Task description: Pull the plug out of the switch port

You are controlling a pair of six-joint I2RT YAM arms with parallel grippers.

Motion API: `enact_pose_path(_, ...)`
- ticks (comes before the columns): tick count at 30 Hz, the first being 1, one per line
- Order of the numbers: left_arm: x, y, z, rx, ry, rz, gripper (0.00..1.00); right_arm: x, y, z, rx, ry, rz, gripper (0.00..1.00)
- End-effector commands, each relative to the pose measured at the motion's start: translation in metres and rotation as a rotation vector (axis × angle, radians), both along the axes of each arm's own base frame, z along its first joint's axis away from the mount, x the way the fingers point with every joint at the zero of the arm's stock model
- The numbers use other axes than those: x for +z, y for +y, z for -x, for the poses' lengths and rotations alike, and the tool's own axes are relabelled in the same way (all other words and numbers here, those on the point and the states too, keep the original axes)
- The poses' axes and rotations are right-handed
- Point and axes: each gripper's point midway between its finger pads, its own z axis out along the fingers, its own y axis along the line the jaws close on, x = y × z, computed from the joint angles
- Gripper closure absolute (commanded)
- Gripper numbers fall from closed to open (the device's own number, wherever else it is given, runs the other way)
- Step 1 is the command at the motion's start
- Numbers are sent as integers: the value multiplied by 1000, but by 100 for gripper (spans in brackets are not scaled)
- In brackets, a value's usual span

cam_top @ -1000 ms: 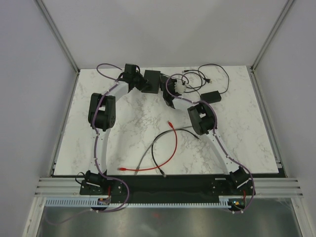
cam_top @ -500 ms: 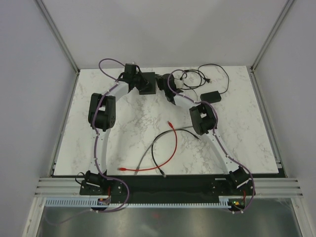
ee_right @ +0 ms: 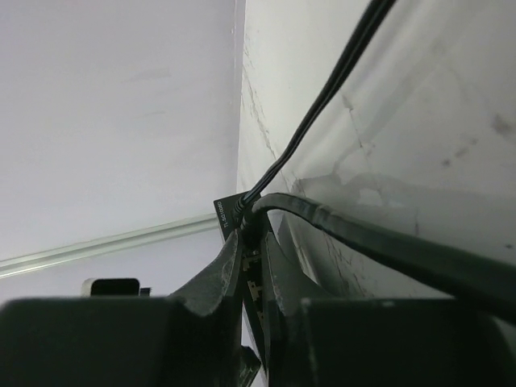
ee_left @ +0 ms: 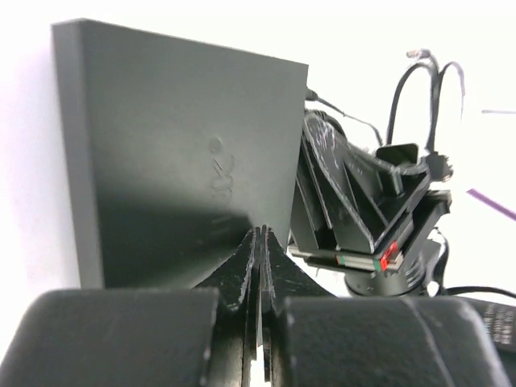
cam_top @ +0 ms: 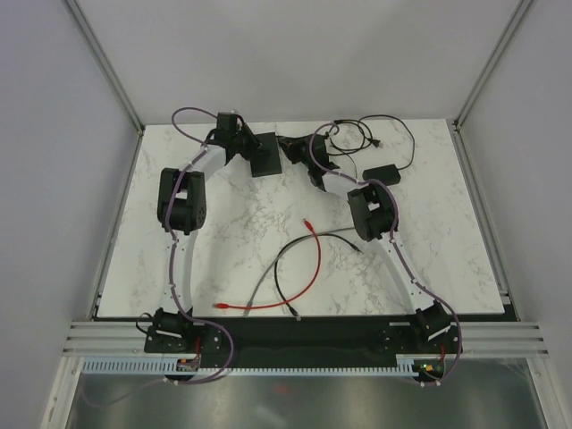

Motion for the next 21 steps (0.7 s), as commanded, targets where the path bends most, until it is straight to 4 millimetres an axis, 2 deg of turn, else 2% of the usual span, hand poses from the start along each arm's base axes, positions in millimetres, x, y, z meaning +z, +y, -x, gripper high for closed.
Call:
enact_pose_path(1, -43, 16, 1, 77, 141, 56, 98, -48, 6, 21, 102, 108, 59, 100)
enact_pose_path(4, -54, 20, 2, 110, 185, 81, 98, -58, 6, 26, 97, 143, 43, 100)
enact_pose_path(6, -53, 24, 4, 154, 204, 84, 98, -57, 0, 26, 45, 173, 63, 100)
enact_pose_path(7, -61, 28, 7, 193, 231, 82, 98, -64, -1, 30, 29, 201, 72, 100)
enact_pose_path(8, -63, 30, 9, 214, 244, 84, 98, -63, -10, 26, -35, 210, 82, 100)
enact_pose_path(9, -62, 32, 8, 228, 239, 87, 98, -54, -14, 26, -70, 229, 97, 100)
enact_pose_path(10, -63, 36, 7, 244, 235, 79, 98, -61, -20, 30, -108, 251, 110, 100)
enact_pose_path(11, -63, 33, 7, 239, 230, 75, 98, -57, -22, 30, -148, 266, 86, 100)
enact_pose_path(12, -61, 32, 6, 233, 221, 71, 98, -53, -34, 28, -221, 283, 102, 100)
enact_pose_path(14, -61, 27, 6, 228, 205, 50, 98, -44, -31, 30, -271, 298, 99, 100)
enact_pose_path(15, -61, 26, 6, 225, 199, 36, 98, -49, -36, 31, -321, 333, 109, 100)
enact_pose_path(17, -62, 22, 9, 224, 190, -1, 98, -33, -24, 26, -335, 313, 69, 100)
enact_pose_path(18, -62, 21, 10, 229, 193, -12, 98, -49, -25, 31, -351, 373, 71, 100)
enact_pose_path(20, -63, 25, 15, 274, 216, -44, 98, -50, -28, 32, -382, 376, 61, 100)
enact_pose_path(21, -62, 25, 16, 284, 222, -41, 98, -38, -29, 30, -391, 357, 46, 100)
